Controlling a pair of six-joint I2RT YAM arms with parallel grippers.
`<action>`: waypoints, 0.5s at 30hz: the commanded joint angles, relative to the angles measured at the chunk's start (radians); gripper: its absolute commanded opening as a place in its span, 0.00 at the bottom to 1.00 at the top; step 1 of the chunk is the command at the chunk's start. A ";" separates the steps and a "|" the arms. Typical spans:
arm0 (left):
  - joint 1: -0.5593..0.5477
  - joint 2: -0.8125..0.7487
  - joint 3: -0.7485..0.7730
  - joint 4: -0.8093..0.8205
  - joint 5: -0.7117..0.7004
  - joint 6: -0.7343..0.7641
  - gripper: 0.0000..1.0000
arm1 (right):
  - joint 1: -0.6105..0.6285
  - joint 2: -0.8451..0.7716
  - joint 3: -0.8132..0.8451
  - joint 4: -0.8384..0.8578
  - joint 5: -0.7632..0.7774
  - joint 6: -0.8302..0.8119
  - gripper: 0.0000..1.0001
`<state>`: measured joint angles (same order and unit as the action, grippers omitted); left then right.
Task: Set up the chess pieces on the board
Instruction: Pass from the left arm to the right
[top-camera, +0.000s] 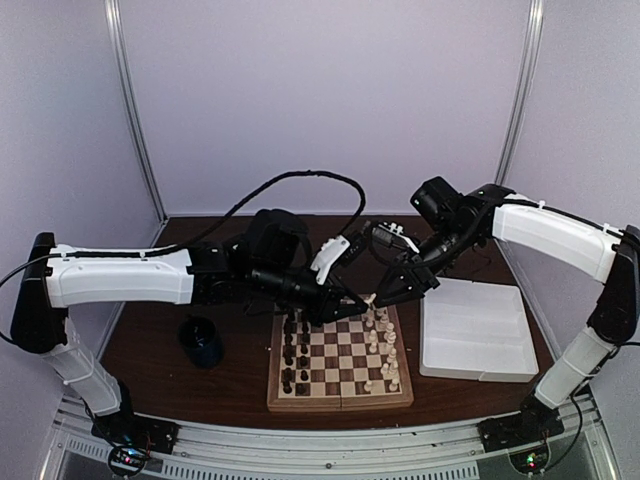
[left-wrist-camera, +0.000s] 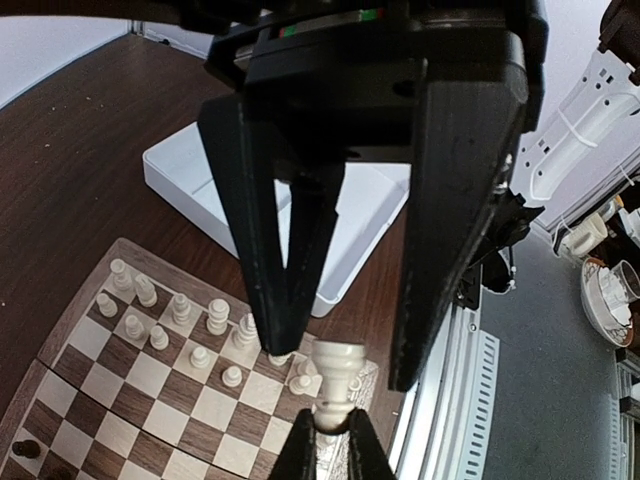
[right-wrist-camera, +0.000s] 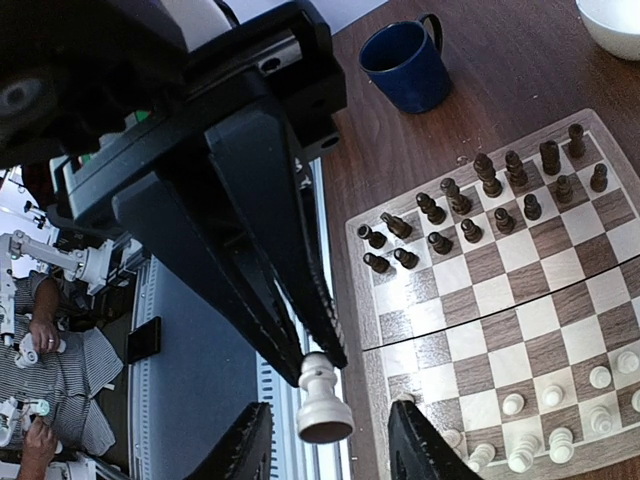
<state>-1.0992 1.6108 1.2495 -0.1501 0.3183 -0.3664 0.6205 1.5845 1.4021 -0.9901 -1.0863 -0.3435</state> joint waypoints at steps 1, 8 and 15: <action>0.005 0.006 -0.002 0.060 0.013 -0.006 0.00 | 0.005 0.012 0.024 0.016 -0.051 0.009 0.40; 0.004 0.012 0.002 0.060 0.003 -0.005 0.01 | 0.005 0.022 0.019 0.020 -0.100 0.012 0.17; 0.003 -0.122 -0.252 0.432 -0.162 -0.034 0.41 | -0.057 -0.003 -0.046 0.201 -0.268 0.179 0.15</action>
<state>-1.1000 1.5902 1.1786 -0.0452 0.2672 -0.3676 0.6071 1.6028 1.3968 -0.9382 -1.2041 -0.2855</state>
